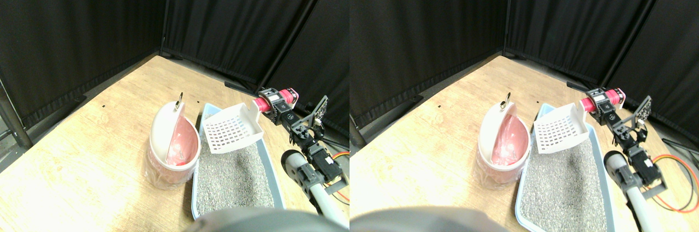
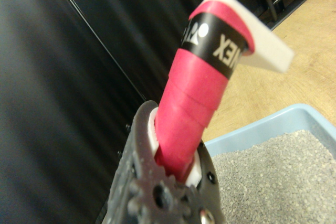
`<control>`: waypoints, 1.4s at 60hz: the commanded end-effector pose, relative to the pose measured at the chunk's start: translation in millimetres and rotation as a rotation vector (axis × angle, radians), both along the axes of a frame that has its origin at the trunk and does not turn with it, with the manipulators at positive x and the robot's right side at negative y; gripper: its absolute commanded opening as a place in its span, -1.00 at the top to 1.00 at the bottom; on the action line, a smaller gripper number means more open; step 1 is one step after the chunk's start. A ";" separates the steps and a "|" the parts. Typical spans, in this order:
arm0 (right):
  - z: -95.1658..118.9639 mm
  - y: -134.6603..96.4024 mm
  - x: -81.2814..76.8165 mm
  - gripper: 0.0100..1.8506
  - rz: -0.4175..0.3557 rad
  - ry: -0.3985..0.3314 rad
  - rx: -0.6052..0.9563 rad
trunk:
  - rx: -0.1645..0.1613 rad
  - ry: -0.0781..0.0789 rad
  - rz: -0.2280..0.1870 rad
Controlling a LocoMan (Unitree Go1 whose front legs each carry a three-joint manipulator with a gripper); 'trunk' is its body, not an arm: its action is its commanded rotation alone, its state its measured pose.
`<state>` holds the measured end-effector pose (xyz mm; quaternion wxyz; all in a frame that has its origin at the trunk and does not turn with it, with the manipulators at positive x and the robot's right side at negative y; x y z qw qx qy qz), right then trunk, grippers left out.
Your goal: Scoop (unimanual)
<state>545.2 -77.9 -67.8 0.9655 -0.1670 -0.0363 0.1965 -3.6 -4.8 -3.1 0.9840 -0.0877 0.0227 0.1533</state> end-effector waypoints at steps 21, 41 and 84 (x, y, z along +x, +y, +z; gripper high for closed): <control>-9.7 -52.4 -8.3 0.95 -0.101 -0.070 0.221 | 0.008 0.007 -0.076; -28.2 -82.9 -12.8 0.95 -0.193 0.008 0.394 | 0.023 0.005 -0.100; -68.4 -106.9 -23.5 0.95 -0.263 0.106 0.464 | 0.052 0.005 -0.148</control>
